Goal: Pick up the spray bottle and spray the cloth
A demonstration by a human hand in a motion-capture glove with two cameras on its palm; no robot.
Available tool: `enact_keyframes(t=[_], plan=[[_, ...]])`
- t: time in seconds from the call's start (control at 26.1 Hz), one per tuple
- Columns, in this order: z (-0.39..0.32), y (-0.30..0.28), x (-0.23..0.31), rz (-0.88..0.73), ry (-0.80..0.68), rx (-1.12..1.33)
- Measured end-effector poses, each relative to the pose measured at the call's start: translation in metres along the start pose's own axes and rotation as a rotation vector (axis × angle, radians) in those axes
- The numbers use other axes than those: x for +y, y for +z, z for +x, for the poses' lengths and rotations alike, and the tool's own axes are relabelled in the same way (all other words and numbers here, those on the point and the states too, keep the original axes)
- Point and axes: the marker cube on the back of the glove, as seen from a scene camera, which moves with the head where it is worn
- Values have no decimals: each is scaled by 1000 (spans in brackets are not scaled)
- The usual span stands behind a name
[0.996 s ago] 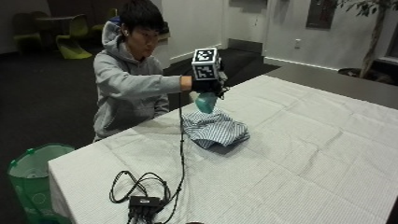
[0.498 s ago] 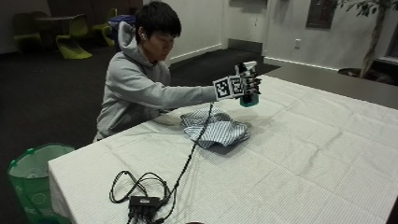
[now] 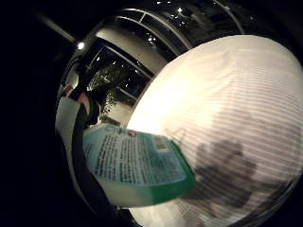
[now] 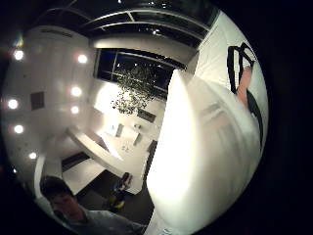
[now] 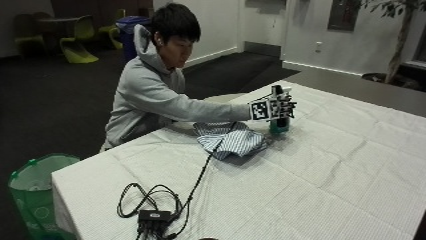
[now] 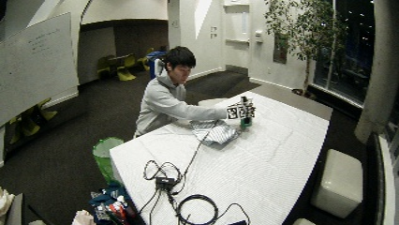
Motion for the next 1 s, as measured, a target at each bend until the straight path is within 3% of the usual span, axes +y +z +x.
enact_keyframes(t=[0.31, 0.57, 0.77, 1.0], plan=[[-7, -17, 26, -270, 24, 41], [-19, -44, 32, -224, -20, 147], [-54, -81, 62, -333, -27, 72], [-58, -98, 67, -197, -91, 224]])
